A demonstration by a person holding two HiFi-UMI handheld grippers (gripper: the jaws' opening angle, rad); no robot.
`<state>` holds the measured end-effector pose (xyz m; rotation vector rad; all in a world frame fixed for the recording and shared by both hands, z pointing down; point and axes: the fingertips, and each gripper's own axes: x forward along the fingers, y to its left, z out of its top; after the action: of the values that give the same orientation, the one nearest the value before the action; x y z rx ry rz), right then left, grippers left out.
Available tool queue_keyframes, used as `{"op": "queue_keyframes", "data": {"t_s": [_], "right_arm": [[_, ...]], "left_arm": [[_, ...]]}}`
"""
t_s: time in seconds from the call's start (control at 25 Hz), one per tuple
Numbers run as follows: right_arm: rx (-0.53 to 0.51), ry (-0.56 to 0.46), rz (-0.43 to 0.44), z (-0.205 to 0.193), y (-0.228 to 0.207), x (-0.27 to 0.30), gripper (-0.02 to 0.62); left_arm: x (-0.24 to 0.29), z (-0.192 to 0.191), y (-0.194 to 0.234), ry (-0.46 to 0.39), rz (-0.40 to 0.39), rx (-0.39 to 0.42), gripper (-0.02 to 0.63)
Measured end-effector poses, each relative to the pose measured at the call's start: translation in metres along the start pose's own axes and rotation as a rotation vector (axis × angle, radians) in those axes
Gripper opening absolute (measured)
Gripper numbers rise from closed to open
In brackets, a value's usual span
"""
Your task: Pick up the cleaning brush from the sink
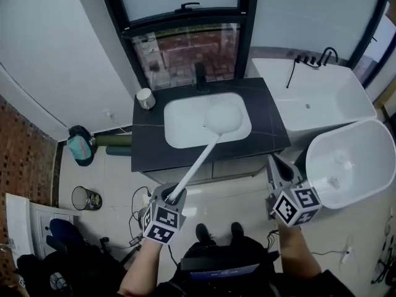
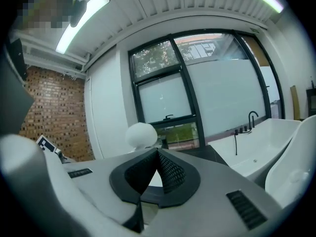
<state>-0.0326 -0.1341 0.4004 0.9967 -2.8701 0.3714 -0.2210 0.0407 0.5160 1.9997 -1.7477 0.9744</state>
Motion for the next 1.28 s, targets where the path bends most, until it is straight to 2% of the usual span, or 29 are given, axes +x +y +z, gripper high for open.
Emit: {"op": "queue_keyframes", "data": {"t_s": [0.24, 0.36, 0.44, 0.6, 0.72, 0.88, 1.08, 1.28], "right_arm": [[-0.009, 0.0, 0.141, 0.011, -0.027, -0.087, -0.026], [-0.013, 0.013, 0.21, 0.021, -0.05, -0.123, -0.026], [-0.023, 0.03, 0.24, 0.022, -0.067, -0.143, -0.026], [-0.064, 0.048, 0.264, 0.014, -0.077, -0.173, -0.026], [-0.108, 0.046, 0.292, 0.01, -0.065, -0.192, -0.026], [-0.131, 0.042, 0.281, 0.003, -0.054, -0.218, -0.026], [-0.091, 0.047, 0.304, -0.007, -0.046, -0.25, -0.026], [-0.094, 0.004, 0.313, 0.021, -0.055, -0.284, -0.028]], "left_arm": [[-0.042, 0.024, -0.101, -0.024, 0.058, -0.079, 0.078], [-0.052, 0.052, -0.147, -0.076, 0.08, -0.179, 0.078], [-0.059, 0.069, -0.173, -0.116, 0.116, -0.234, 0.078], [-0.074, 0.09, -0.215, -0.172, 0.139, -0.272, 0.078], [-0.089, 0.091, -0.235, -0.224, 0.141, -0.312, 0.078], [-0.1, 0.085, -0.25, -0.275, 0.121, -0.348, 0.078], [-0.12, 0.093, -0.271, -0.33, 0.09, -0.314, 0.078], [-0.152, 0.113, -0.305, -0.344, 0.103, -0.335, 0.078]]}}
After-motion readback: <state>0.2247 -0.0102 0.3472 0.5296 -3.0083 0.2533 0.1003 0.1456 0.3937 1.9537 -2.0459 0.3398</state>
